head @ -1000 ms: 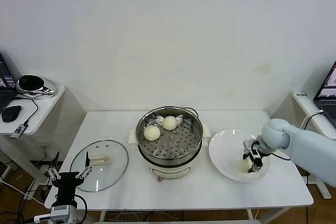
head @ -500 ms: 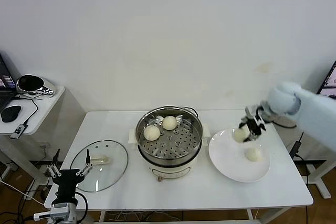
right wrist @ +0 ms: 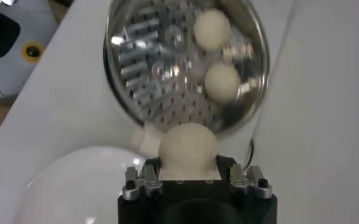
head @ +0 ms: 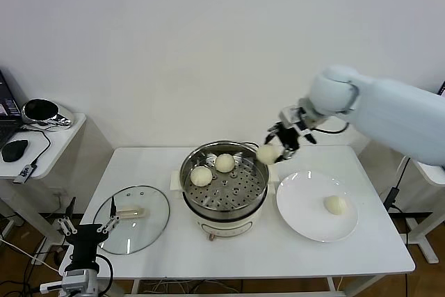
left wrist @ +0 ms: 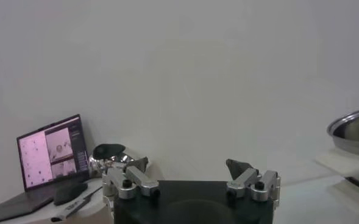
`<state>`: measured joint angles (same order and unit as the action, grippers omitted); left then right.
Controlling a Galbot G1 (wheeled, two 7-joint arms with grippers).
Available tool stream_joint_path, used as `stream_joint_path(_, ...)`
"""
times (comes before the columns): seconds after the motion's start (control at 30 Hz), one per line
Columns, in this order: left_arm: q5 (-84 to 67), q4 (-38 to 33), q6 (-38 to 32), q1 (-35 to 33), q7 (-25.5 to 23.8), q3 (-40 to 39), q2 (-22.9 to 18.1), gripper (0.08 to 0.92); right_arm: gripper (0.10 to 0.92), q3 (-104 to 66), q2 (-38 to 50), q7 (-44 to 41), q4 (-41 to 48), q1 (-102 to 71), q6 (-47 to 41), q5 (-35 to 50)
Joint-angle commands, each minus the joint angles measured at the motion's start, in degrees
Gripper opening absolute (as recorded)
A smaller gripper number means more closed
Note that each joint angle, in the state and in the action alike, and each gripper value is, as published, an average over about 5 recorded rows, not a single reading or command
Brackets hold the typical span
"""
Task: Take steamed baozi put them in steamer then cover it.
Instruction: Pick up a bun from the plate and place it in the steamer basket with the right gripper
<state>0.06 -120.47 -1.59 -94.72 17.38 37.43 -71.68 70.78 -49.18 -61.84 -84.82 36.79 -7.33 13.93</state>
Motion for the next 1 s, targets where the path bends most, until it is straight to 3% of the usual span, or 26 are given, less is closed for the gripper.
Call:
stream_joint_path(0.03,-0.15,-0.14,-0.02,-0.08,0.00,0.33,0.07,0.823,0.586,6.48,-15.46,2.96,2.19,-0.58,12.53,-0.56)
stream_joint_path(0.43,-0.43,0.13,-0.28,-0.36,0.08,1.14,-0.41,0.823,0.596,7.43,-21.75,3.00,8.25,-5.59,21.79,-9.39)
stream_joint_path(1.0,-0.35,0.04,-0.51,-0.62,0.18,1.23,-0.67,0.823,0.613,7.66,-21.96,2.78,8.62,-6.59,27.24,-14.55)
